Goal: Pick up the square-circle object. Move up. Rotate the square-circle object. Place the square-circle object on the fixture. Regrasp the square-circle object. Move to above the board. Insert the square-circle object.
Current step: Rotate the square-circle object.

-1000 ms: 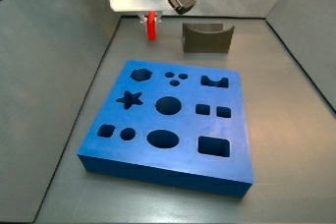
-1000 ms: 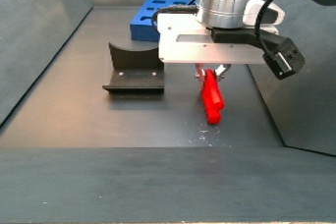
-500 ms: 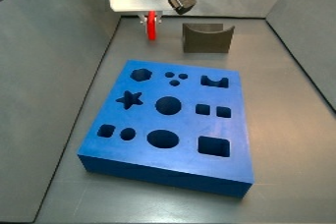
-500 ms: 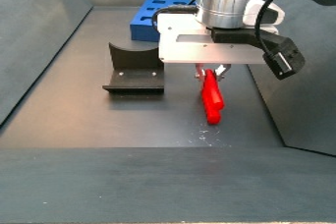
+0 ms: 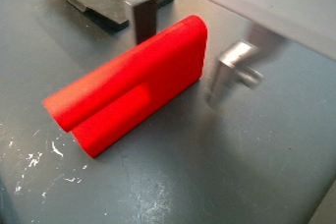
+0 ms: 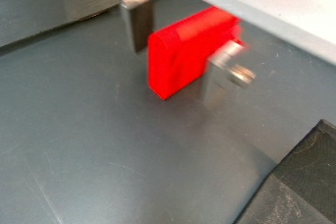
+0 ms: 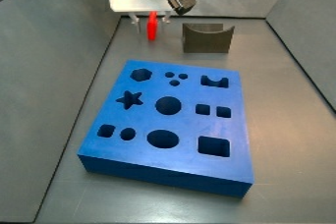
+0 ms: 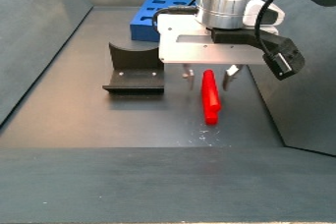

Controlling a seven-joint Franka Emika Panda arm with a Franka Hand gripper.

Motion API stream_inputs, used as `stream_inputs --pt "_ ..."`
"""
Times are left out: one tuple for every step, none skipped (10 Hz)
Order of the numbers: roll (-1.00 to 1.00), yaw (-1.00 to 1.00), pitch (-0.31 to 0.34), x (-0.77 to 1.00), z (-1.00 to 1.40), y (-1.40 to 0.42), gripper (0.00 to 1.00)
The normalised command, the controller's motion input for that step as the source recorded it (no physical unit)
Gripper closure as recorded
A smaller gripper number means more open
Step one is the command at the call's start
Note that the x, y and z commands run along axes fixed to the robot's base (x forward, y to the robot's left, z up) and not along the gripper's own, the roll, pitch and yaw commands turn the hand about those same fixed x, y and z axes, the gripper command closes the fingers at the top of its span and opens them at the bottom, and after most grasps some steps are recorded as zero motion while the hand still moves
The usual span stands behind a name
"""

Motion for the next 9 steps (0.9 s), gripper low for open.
stream_inputs --pt "0.0 0.0 0.0 0.0 1.0 0.0 0.0" --pt "0.0 0.0 0.004 0.0 1.0 0.0 0.0" --pt "0.0 -0.01 0.044 -0.02 1.0 0.0 0.0" --pt "0.01 -0.01 0.056 -0.02 1.0 0.0 0.0" --pt "0.02 -0.01 0.073 -0.02 1.0 0.01 0.0" --pt "0.03 -0.01 0.075 -0.02 1.0 0.01 0.0" --pt "0.04 -0.02 0.071 -0.03 0.88 0.01 0.0" --pt "0.05 -0.02 0.068 -0.03 0.67 0.01 0.0" --pt "0.06 -0.02 0.065 -0.03 0.51 0.01 0.0"
